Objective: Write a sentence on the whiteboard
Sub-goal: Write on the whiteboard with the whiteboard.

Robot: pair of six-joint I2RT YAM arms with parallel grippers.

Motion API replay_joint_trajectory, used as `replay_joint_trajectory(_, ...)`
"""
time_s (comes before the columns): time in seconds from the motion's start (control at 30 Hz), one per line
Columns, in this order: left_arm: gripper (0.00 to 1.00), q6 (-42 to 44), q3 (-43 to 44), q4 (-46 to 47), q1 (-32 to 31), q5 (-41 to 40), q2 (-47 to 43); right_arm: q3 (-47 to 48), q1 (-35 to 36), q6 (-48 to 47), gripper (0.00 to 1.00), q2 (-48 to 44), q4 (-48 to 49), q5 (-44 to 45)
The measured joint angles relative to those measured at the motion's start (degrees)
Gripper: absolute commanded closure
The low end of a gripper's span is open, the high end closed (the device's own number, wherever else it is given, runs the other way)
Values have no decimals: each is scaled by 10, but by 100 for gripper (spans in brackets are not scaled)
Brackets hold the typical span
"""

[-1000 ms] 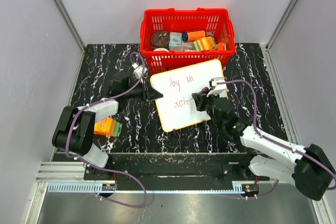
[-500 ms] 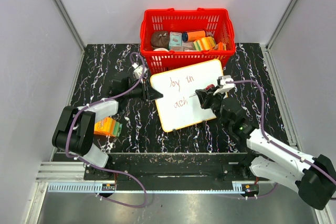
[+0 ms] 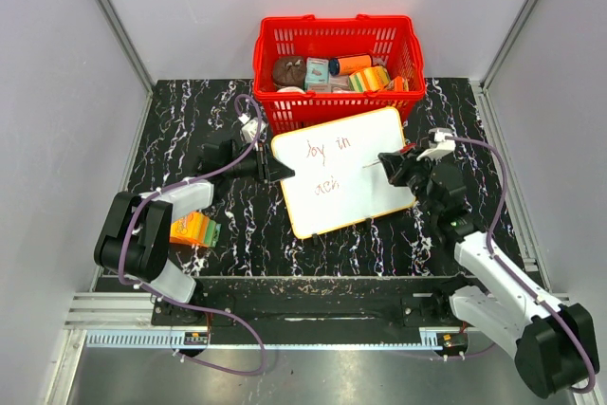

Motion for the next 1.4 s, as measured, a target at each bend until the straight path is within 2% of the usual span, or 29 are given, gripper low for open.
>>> replay_joint_trajectory(0.13, 100, 0, 0, 0, 0, 0, 0, -5, -26, 12, 100, -5, -3, -30)
replay_joint_trajectory(0.73, 100, 4, 3, -4, -2, 0, 0, -8, -21, -5, 100, 11, -12, -56)
replay_joint_trajectory(1.07, 100, 4, 3, -4, -2, 0, 0, -1, 118, -82, 100, 11, -21, 78)
replay_joint_trajectory(1.4, 100, 4, 6, -7, -3, 0, 0, -1, 129, -111, 100, 32, 15, 166)
